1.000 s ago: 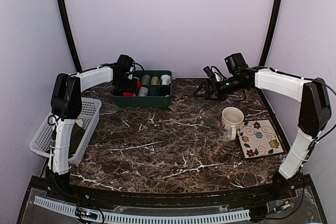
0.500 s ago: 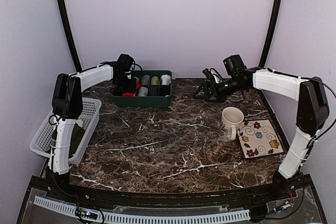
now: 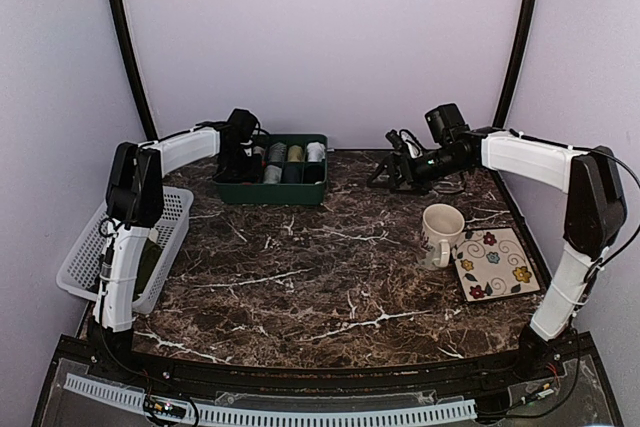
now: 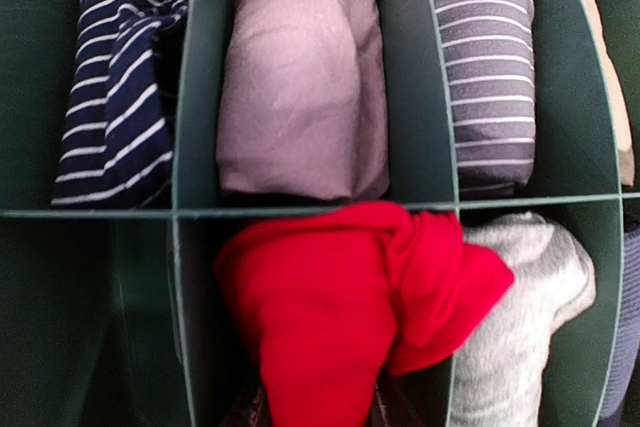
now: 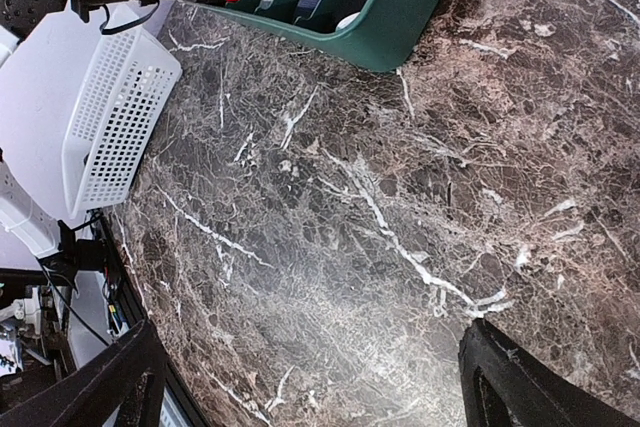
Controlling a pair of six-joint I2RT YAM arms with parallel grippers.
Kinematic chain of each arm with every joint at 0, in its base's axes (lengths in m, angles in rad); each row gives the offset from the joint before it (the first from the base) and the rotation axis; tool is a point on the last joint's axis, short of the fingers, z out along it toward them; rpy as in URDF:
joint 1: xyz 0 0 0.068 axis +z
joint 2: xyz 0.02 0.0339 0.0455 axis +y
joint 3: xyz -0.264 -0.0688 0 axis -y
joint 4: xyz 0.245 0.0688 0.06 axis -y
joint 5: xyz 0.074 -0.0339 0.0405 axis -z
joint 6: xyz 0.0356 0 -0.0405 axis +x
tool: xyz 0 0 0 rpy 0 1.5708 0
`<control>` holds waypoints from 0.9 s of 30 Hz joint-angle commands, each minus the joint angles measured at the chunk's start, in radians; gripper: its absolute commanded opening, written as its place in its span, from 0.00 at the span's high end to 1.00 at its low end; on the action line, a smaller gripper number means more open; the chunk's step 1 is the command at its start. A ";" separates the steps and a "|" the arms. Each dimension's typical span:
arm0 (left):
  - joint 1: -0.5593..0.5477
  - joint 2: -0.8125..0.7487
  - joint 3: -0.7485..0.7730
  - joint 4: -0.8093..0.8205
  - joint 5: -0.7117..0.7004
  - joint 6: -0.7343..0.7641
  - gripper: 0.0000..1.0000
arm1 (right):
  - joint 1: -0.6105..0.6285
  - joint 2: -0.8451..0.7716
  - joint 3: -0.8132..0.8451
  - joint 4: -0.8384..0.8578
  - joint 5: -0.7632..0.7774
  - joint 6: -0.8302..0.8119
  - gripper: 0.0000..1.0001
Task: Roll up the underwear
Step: Place the underwear in the storage box.
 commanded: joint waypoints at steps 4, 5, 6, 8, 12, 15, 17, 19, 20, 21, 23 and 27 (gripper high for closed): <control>0.032 0.063 -0.002 -0.145 0.014 0.011 1.00 | -0.009 -0.008 0.030 0.004 -0.008 0.007 0.00; 0.032 0.063 0.000 -0.154 0.022 0.009 1.00 | -0.008 -0.008 0.028 0.006 -0.009 0.010 0.00; 0.037 0.065 0.005 -0.169 0.031 0.002 1.00 | -0.009 -0.010 0.028 0.009 -0.011 0.014 0.00; 0.044 0.067 0.015 -0.200 0.040 -0.010 1.00 | -0.009 -0.011 0.033 0.011 -0.019 0.022 0.00; 0.058 0.069 0.021 -0.215 0.059 -0.021 1.00 | -0.009 -0.018 0.054 -0.009 -0.024 0.017 0.00; 0.065 0.069 0.003 -0.207 0.080 -0.015 0.90 | -0.009 -0.029 0.044 -0.010 -0.016 0.012 0.00; 0.065 0.054 0.001 -0.202 0.093 -0.008 0.85 | -0.009 -0.039 0.034 0.000 -0.018 0.024 0.00; 0.065 0.036 -0.003 -0.182 0.099 0.007 0.81 | -0.009 -0.051 0.025 0.021 -0.019 0.039 0.00; 0.065 0.028 0.003 -0.179 0.098 0.014 0.80 | -0.009 -0.054 0.022 0.026 -0.019 0.041 0.00; 0.065 0.023 0.011 -0.180 0.095 0.018 0.79 | -0.009 -0.055 0.023 0.026 -0.012 0.041 0.00; 0.066 0.013 0.022 -0.184 0.100 0.021 0.79 | -0.009 -0.058 0.023 0.029 -0.008 0.046 0.00; 0.065 0.000 0.012 -0.191 0.097 0.015 0.87 | -0.009 -0.052 0.024 0.037 -0.010 0.053 0.00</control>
